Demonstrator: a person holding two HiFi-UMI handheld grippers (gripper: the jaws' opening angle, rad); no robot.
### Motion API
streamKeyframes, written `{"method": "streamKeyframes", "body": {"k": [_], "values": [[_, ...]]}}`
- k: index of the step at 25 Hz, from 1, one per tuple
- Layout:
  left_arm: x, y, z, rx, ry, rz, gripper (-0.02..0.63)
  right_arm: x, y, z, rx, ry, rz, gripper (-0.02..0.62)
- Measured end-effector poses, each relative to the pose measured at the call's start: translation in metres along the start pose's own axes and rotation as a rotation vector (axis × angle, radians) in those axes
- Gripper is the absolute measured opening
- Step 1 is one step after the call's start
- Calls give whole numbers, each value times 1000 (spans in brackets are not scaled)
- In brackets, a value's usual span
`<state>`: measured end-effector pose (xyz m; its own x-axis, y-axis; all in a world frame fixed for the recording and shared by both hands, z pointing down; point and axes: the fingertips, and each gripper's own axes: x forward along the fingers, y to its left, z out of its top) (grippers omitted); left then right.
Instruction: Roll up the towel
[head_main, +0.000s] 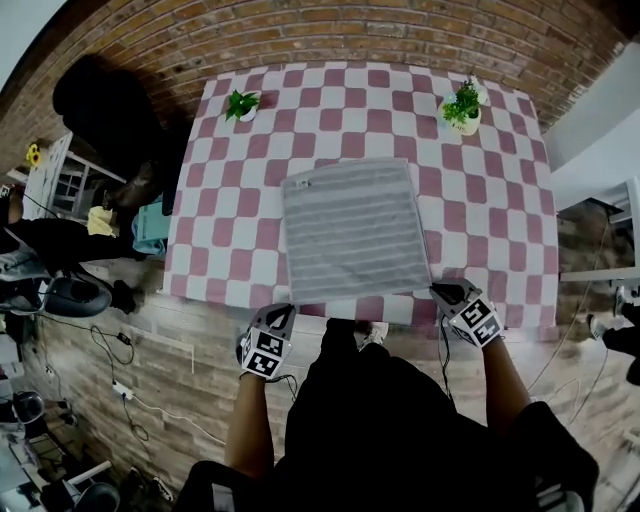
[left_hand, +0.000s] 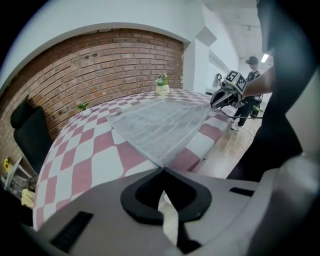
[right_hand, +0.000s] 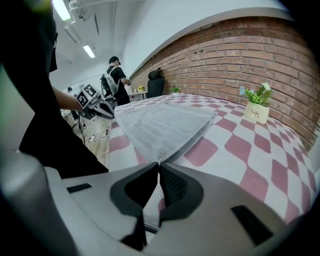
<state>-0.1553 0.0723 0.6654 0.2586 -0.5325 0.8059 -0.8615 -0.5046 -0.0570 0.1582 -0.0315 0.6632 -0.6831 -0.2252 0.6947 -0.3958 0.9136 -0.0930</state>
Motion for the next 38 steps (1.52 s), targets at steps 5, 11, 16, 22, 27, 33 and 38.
{"method": "streamKeyframes", "body": {"k": [5, 11, 16, 22, 27, 33, 38], "values": [[-12, -15, -13, -27, -11, 9, -2, -11, 21, -12, 17, -16, 46, 14], [-24, -2, 8, -14, -57, 63, -2, -20, 16, 3, 33, -88, 30, 12], [-28, 25, 28, -21, -96, 106, -2, -22, -2, 30, 36, -167, -14, 12], [-21, 56, 58, -25, -149, 126, -2, -17, -32, 66, 34, -239, -90, 11], [-8, 85, 81, -9, -159, 131, -2, -6, -60, 88, 32, -253, -134, 11], [12, 121, 105, 9, -161, 129, -1, 12, -91, 112, 28, -257, -172, 11], [29, 145, 121, 15, -163, 116, 0, 25, -115, 128, 49, -259, -212, 11]]}}
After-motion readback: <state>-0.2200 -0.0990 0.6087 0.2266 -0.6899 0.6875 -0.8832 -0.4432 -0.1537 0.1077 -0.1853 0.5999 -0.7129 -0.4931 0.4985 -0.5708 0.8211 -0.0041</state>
